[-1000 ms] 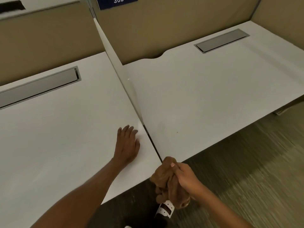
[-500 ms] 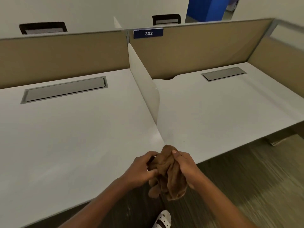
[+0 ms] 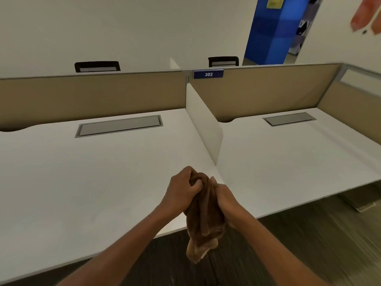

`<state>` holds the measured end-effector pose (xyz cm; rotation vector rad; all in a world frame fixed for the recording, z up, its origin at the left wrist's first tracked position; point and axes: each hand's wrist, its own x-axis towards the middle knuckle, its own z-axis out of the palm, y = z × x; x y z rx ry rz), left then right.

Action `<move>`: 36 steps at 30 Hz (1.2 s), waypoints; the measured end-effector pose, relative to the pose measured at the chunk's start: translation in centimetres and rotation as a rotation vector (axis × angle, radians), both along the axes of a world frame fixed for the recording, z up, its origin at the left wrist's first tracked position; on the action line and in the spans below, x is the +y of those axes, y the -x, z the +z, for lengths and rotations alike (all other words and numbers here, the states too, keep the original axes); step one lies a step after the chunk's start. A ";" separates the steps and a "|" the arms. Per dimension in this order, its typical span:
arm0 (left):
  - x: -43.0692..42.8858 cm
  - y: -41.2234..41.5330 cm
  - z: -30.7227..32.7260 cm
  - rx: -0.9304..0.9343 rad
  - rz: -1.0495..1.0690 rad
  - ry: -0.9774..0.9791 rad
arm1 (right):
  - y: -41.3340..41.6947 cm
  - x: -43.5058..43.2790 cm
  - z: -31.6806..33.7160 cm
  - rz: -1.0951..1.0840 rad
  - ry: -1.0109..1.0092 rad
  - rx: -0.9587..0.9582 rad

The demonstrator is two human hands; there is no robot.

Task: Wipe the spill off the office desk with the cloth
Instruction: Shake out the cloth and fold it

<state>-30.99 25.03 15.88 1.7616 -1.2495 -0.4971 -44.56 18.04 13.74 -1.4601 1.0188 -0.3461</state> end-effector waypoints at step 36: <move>5.5 -13.0 6.1 -0.073 -0.007 -0.078 | -4.7 -1.6 14.4 0.098 1.484 0.549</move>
